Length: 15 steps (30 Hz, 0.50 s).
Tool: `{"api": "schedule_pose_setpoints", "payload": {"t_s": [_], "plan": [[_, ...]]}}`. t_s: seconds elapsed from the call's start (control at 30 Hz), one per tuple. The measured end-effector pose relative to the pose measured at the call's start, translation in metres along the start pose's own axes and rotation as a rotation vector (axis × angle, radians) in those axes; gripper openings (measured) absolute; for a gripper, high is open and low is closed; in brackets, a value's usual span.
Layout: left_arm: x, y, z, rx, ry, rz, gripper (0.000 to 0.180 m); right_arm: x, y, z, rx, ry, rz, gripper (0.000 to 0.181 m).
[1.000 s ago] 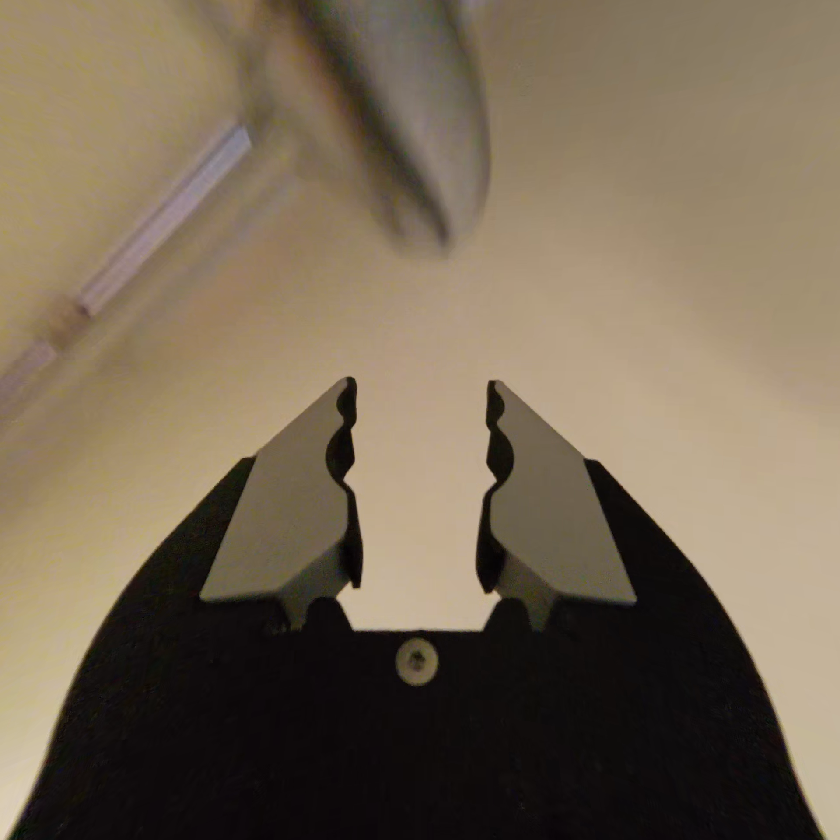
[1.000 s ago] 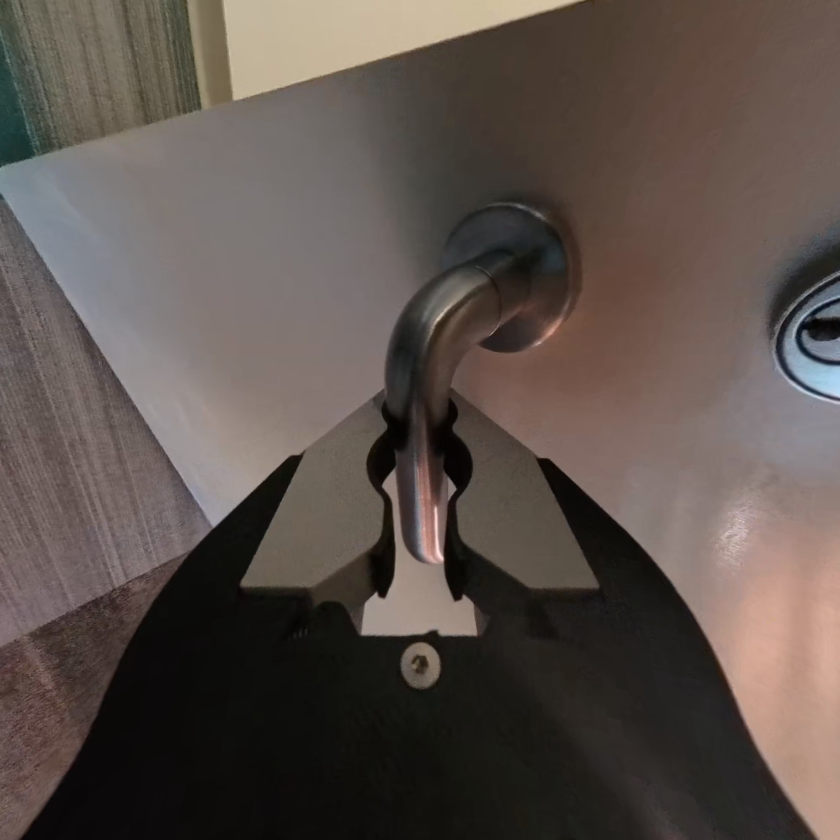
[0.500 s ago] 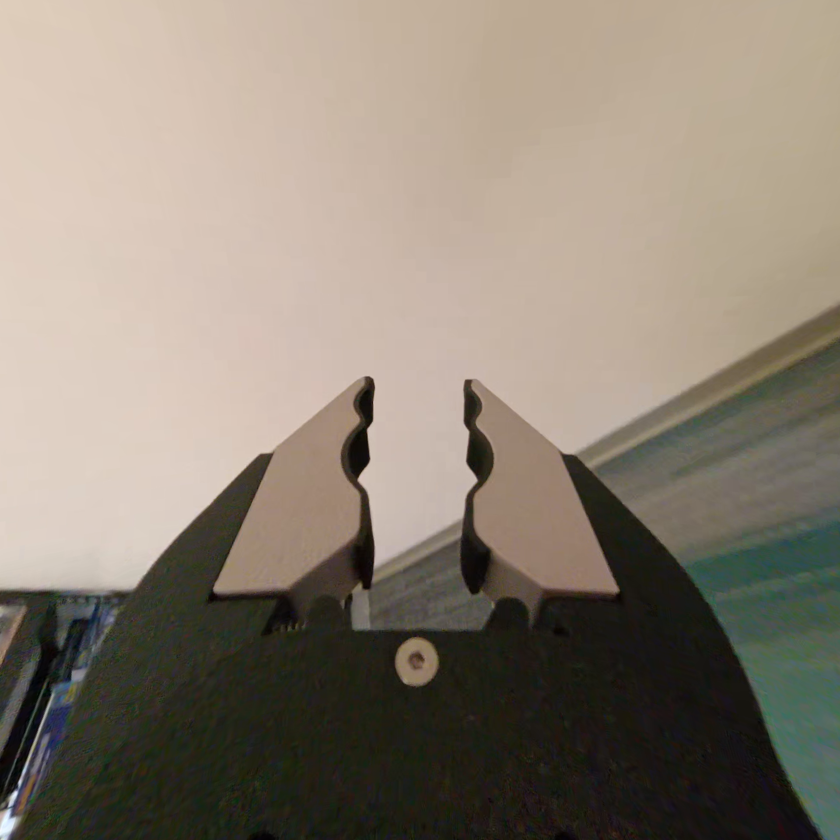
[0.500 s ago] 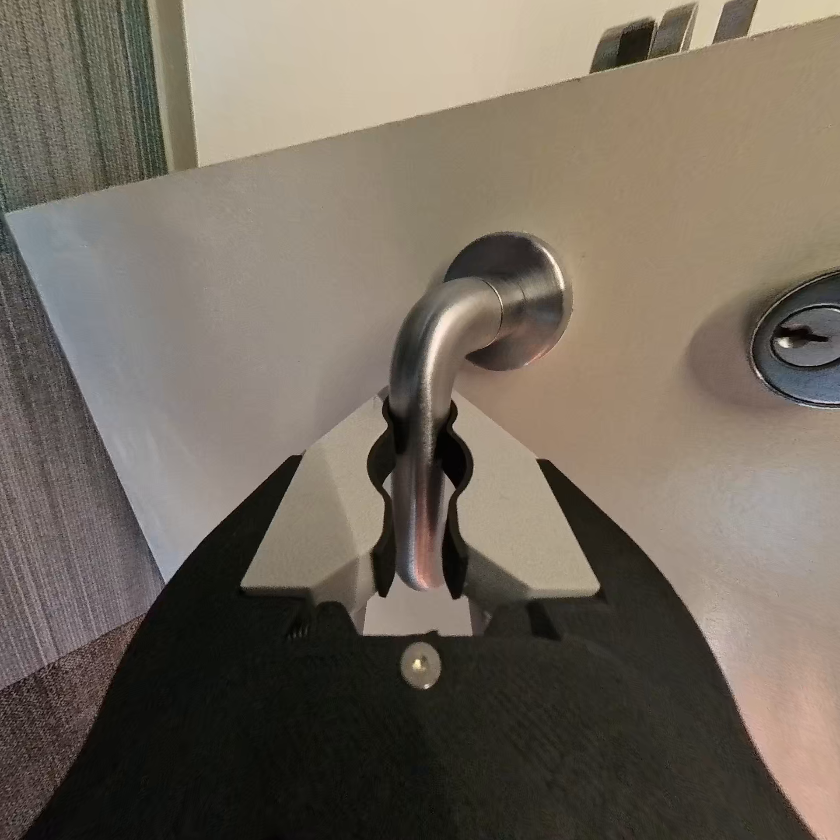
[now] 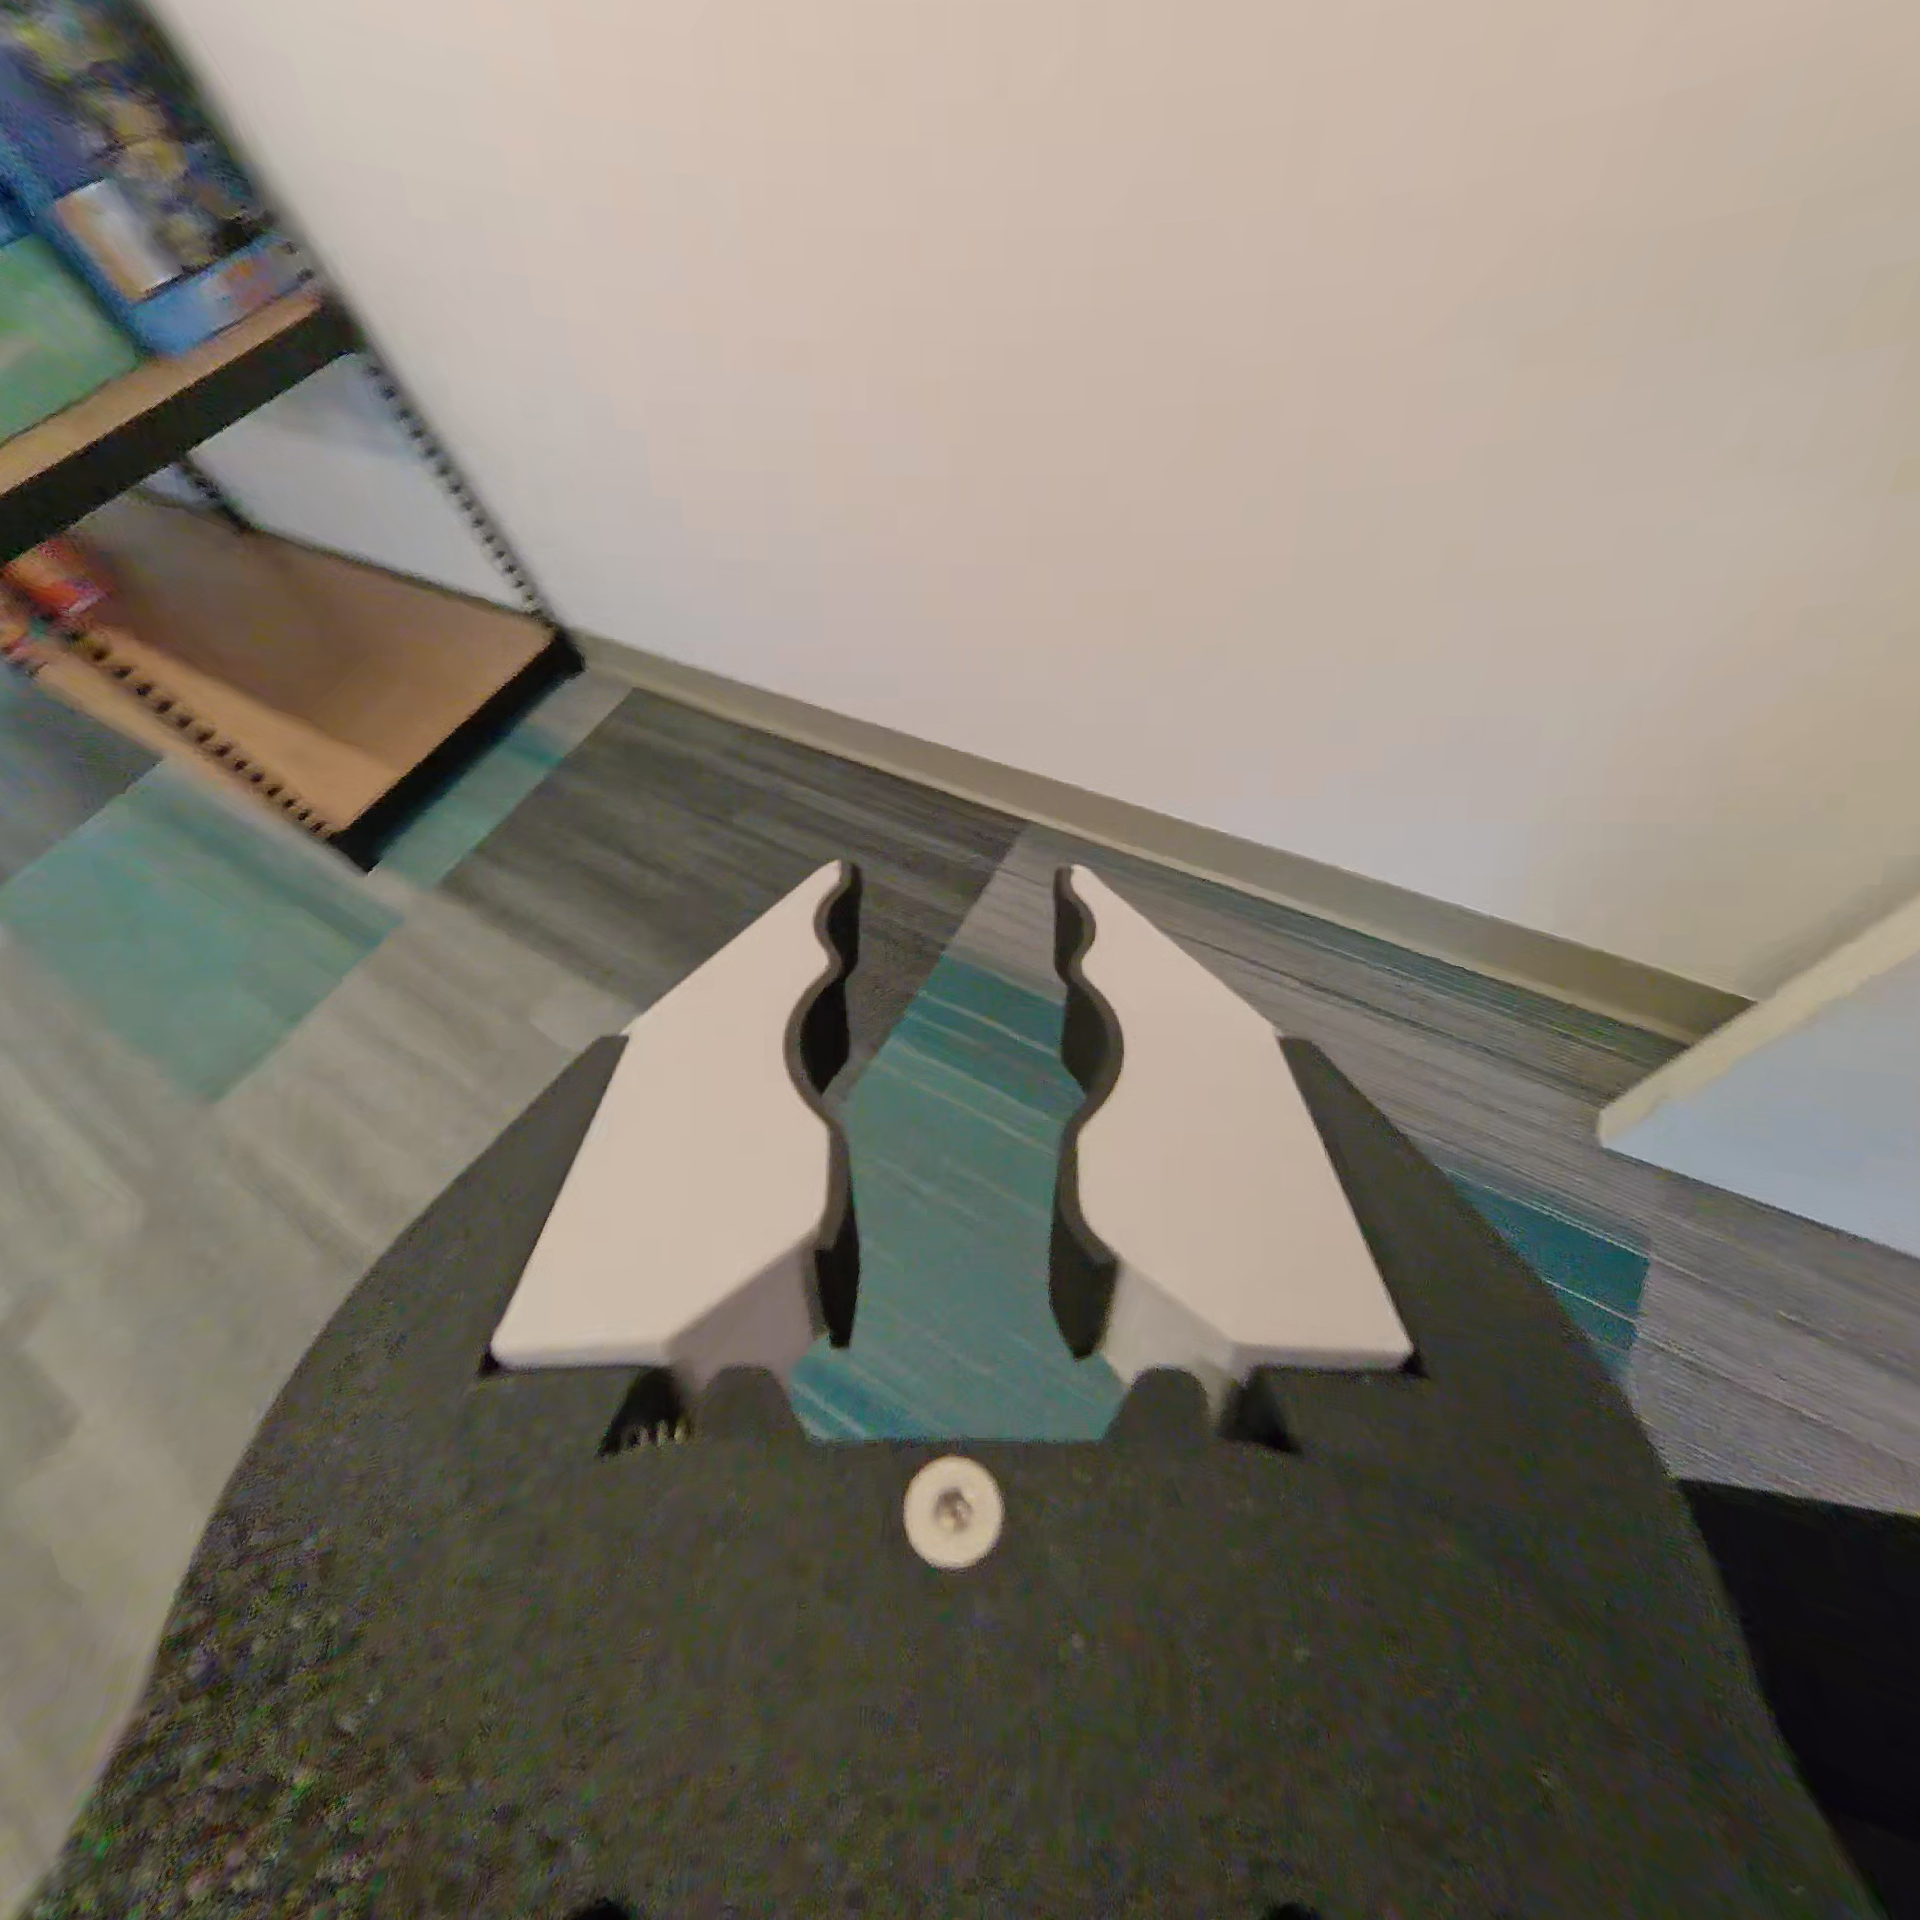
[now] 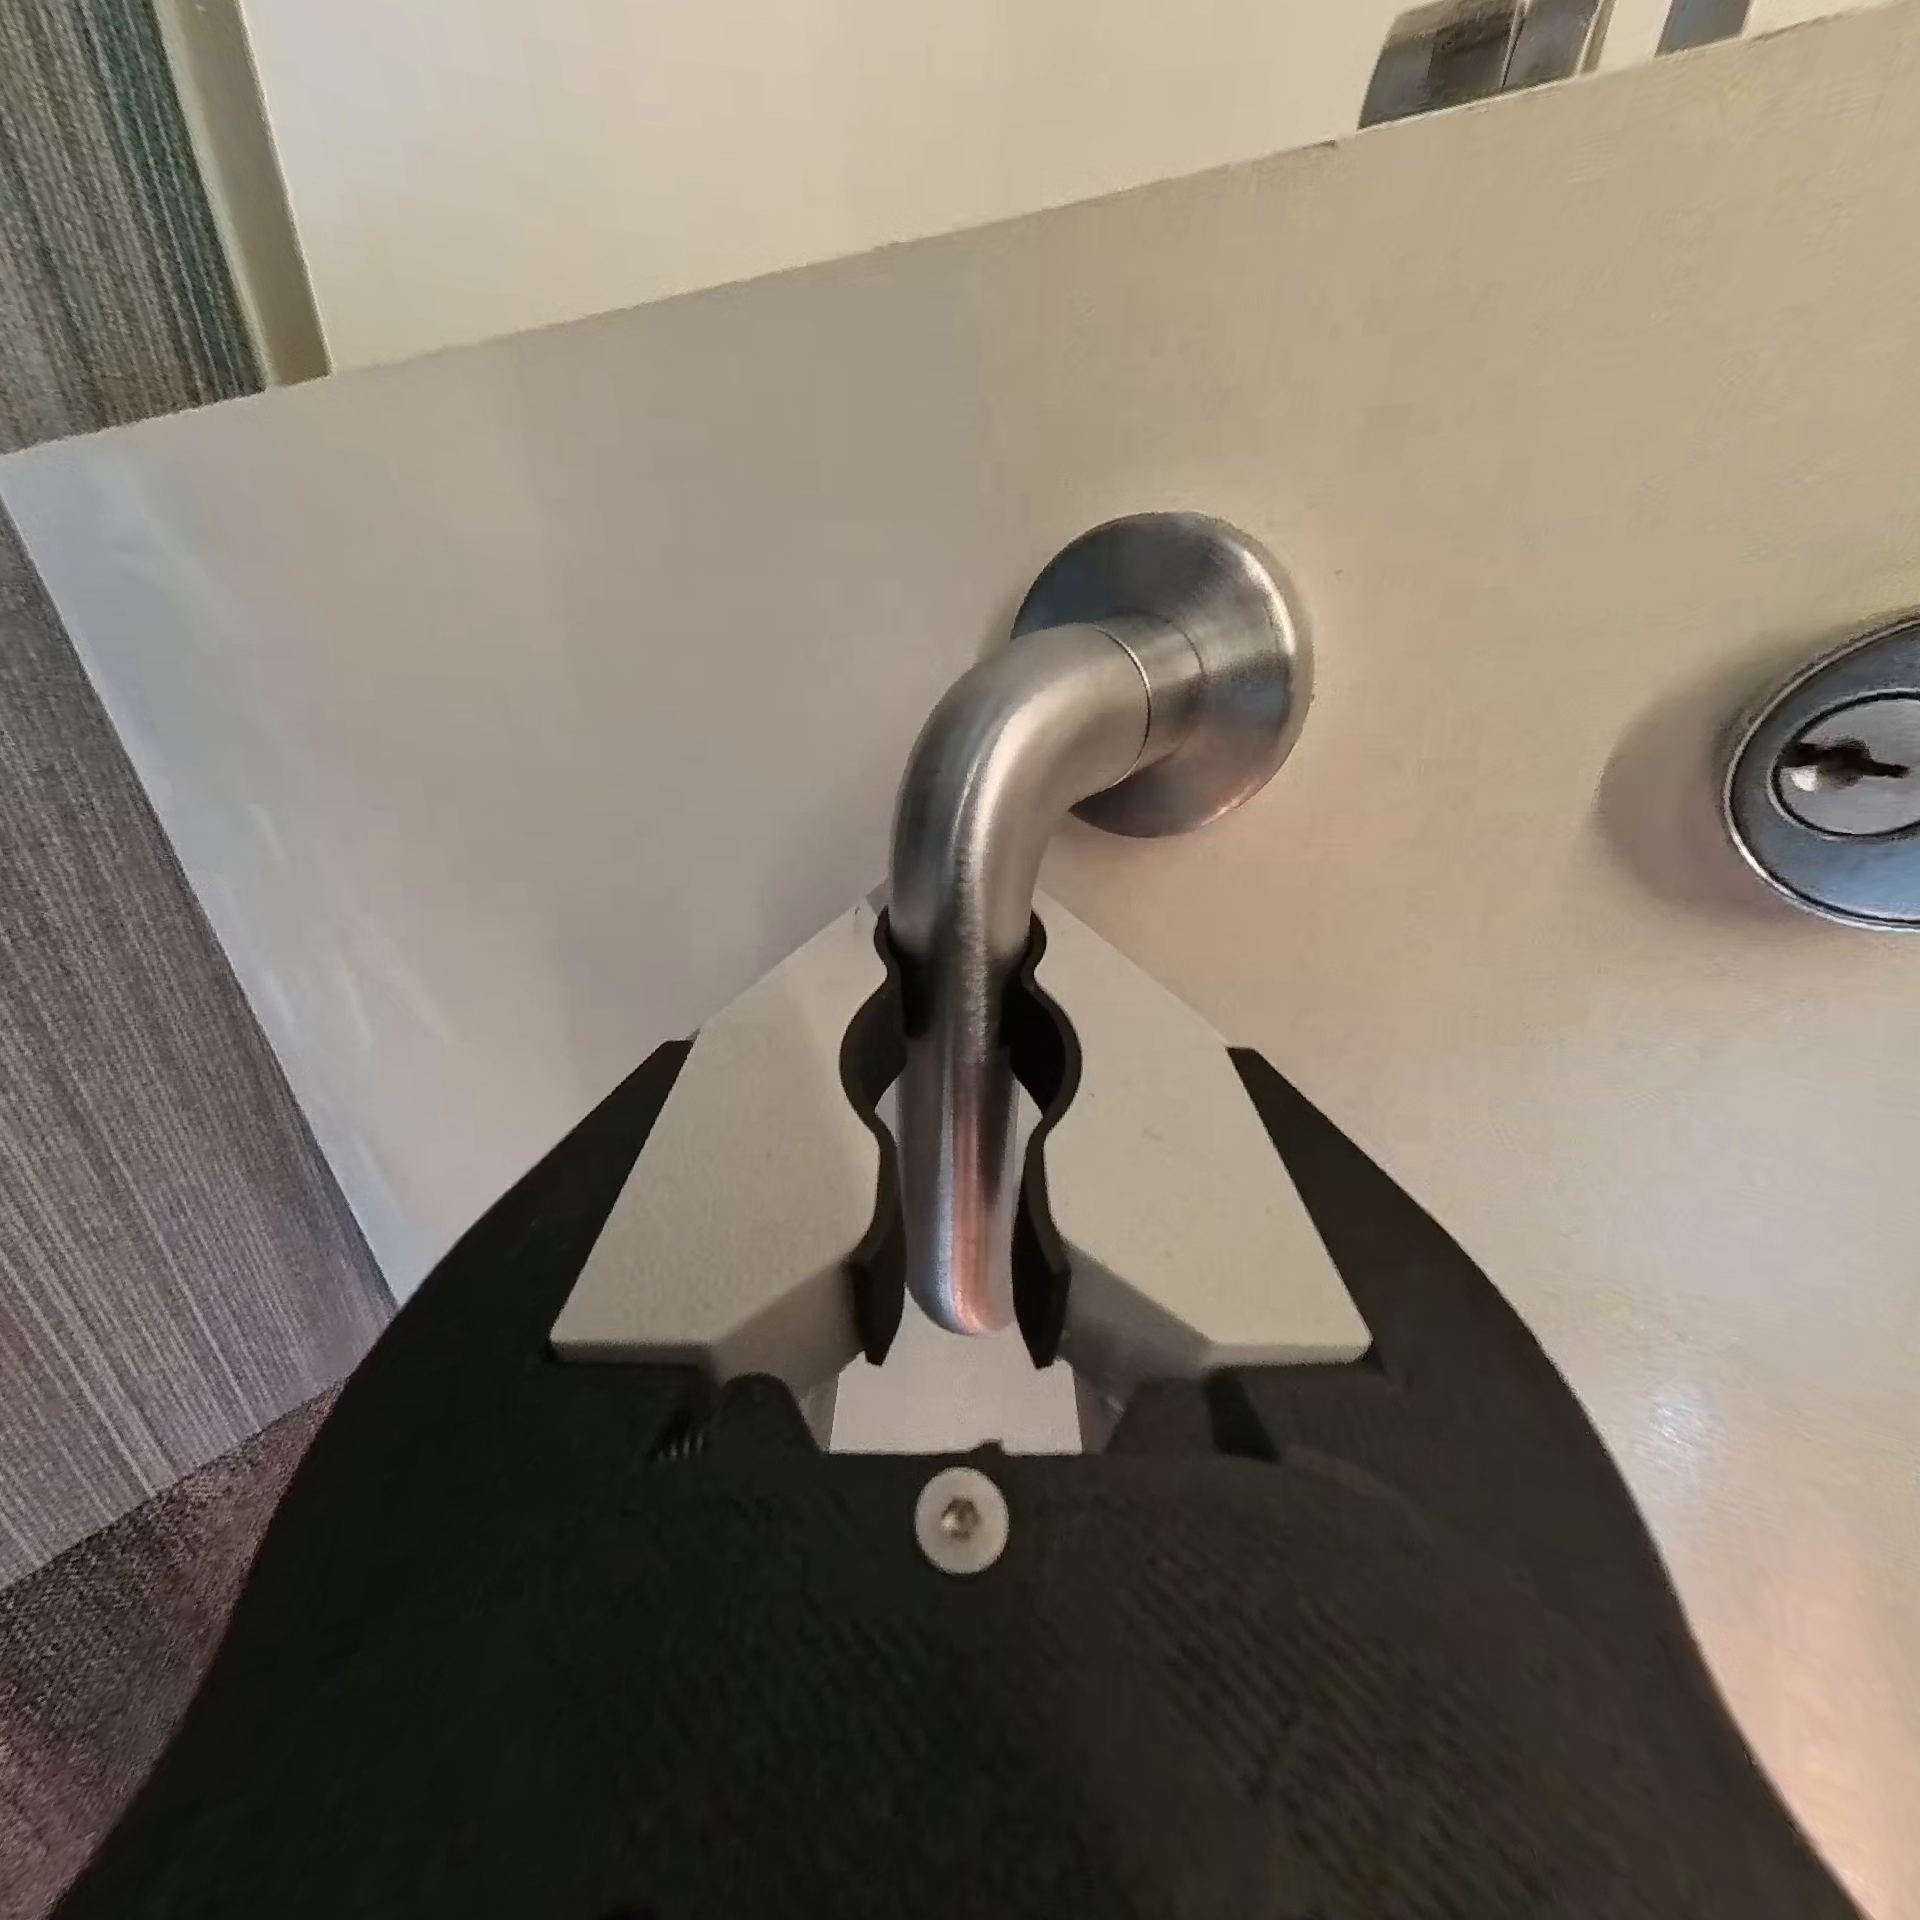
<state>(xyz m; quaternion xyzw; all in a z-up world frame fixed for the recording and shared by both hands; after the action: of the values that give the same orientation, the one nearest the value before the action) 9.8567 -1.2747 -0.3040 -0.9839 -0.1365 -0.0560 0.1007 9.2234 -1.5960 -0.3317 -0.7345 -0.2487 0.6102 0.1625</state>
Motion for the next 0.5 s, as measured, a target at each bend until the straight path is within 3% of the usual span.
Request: {"api": "schedule_pose_setpoints", "payload": {"t_s": [0.23, 0.43, 0.5], "plan": [[0.162, -0.132, 0.030, 0.036, -0.130, -0.304, 0.051, -0.014, 0.020, 0.005, 0.186, 0.033, -0.032, 0.012], [0.254, -0.252, 0.062, 0.132, -0.114, -0.536, 0.052, -0.025, 0.029, 0.008, 0.504, 0.007, -0.131, 0.017], [0.275, -0.287, 0.073, 0.164, -0.111, -0.595, 0.052, -0.032, 0.029, -0.008, 0.530, -0.017, -0.112, 0.024]]}}
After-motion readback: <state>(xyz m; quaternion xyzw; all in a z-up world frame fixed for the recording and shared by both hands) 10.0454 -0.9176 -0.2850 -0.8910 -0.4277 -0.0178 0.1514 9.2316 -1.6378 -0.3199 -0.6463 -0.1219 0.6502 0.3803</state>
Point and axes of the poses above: each gripper's, where its closed fingertips meet, y out along the fingers, z out of its underside, x = y × z across the jaws, the point moved 3 cm from there along -y, back along the fingers, and after that the axes turned 15 degrees about -x, right-handed, at the moved point
